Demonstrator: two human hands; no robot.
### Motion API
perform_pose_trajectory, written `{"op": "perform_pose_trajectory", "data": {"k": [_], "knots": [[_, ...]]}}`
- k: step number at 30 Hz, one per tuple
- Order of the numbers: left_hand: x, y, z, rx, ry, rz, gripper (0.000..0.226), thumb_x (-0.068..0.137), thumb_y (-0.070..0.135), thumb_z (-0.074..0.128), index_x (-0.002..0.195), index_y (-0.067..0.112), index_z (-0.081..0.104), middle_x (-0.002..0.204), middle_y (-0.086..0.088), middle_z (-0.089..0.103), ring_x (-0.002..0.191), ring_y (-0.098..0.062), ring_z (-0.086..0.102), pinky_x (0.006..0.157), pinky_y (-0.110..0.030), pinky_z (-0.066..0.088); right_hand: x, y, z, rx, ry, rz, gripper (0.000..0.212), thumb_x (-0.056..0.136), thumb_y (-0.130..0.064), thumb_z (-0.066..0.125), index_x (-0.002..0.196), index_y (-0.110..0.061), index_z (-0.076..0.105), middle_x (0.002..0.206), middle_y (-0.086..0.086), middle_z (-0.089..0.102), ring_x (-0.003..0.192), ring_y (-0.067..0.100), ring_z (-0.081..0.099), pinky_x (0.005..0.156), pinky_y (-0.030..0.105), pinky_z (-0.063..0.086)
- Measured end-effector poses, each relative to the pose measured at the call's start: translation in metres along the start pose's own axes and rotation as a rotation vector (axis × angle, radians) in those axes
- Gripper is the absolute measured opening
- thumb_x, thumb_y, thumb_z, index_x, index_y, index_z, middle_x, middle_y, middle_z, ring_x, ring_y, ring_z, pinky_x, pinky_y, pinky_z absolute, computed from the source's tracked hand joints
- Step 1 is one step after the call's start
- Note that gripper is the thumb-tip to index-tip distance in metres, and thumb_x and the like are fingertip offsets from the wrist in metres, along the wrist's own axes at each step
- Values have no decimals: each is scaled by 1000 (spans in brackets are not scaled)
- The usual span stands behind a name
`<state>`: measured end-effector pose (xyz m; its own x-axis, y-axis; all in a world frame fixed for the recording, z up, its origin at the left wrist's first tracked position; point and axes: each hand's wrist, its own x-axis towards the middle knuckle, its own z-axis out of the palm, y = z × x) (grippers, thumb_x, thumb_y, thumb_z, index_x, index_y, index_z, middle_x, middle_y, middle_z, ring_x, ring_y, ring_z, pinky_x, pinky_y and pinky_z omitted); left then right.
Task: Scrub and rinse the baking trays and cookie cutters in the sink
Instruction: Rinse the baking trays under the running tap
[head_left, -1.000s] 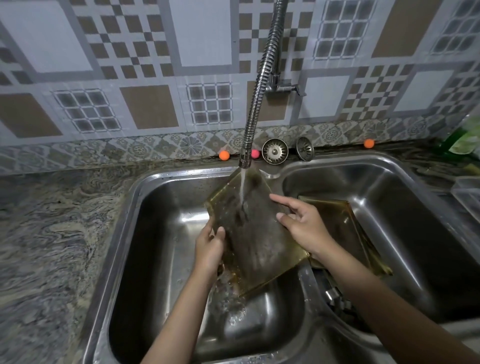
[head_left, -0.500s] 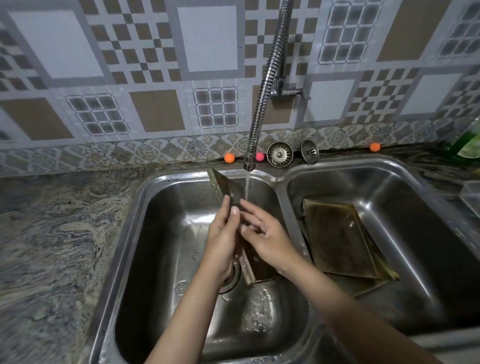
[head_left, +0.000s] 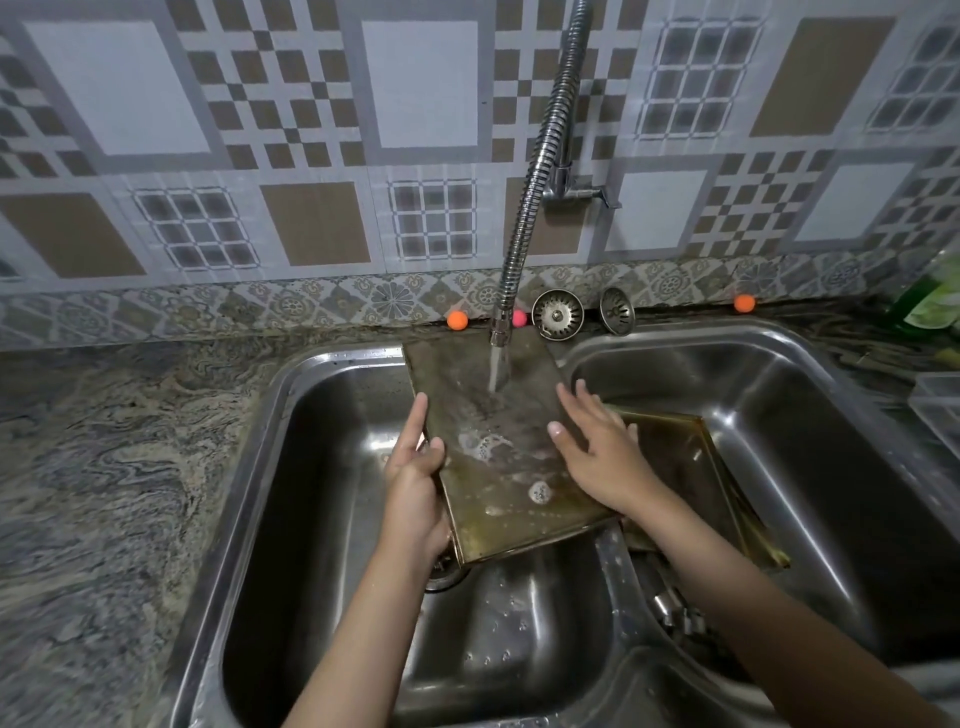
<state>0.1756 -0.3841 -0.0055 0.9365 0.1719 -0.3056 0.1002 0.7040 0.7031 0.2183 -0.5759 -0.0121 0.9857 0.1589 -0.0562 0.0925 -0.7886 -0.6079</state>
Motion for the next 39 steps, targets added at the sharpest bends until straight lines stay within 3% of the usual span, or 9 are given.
{"op": "perform_pose_trajectory", "data": {"k": [4,9,15,18,22,28,32,35,39], "knots": [[2,-20,9,1,-33,-109,56,94,-6,32,140,24,44,125,-16,61,103,-30,65,83,-44,55,4,-16,1,-310,-38,-22,64,97,-54,24,151,-31,-1,156,-6,-17,144,18,-16,110,57,-13],[6,-25,12,33,-62,-115,56,92,-8,32,138,21,46,118,-6,63,85,-11,71,61,-26,57,-9,-29,21,-406,-141,-353,59,98,-51,23,150,-35,-1,155,-11,-18,142,9,-18,115,54,-8],[7,-28,6,28,-255,-180,58,88,-8,35,139,18,46,124,-17,63,104,-31,65,80,-42,57,58,-6,-17,-425,54,44,65,98,-53,16,151,-21,-1,157,-1,-14,145,21,-15,110,61,-8],[16,-25,14,22,-213,-114,60,87,-8,36,139,21,45,118,-7,67,101,-24,67,79,-38,57,39,-39,7,-438,10,-215,60,99,-46,19,151,-27,-4,158,-4,-10,145,17,-13,112,62,-7],[36,8,4,-12,-109,31,60,89,-8,31,138,24,45,117,-7,68,106,-25,64,90,-42,52,-7,-35,35,-433,-56,-493,57,97,-49,18,147,-39,-7,156,-13,-19,142,8,-21,111,50,-18],[32,0,8,-62,-137,-2,62,89,-9,31,142,20,41,123,-8,63,101,-27,64,94,-46,49,50,-14,-5,-413,82,-95,61,99,-48,16,151,-24,-5,155,-2,-25,140,17,-25,106,59,-15],[30,-19,21,-46,-140,-55,62,89,-10,29,141,20,41,102,0,73,92,-14,70,78,-29,57,34,-40,21,-473,54,-267,62,95,-49,11,151,-25,-2,156,-5,-16,141,16,-23,108,61,-16],[34,-17,11,-66,-137,-62,63,82,-7,37,138,21,46,118,-10,67,106,-23,65,90,-37,53,0,-27,34,-455,-38,-425,60,95,-47,15,150,-33,-6,155,-11,-21,141,10,-24,112,49,-17],[33,-17,1,-109,-127,-103,68,75,-2,44,139,20,45,105,-9,71,94,-27,68,77,-40,58,18,9,2,-500,-5,-173,57,99,-49,15,147,-38,-14,153,-6,-28,141,14,-26,111,59,-12]]}}
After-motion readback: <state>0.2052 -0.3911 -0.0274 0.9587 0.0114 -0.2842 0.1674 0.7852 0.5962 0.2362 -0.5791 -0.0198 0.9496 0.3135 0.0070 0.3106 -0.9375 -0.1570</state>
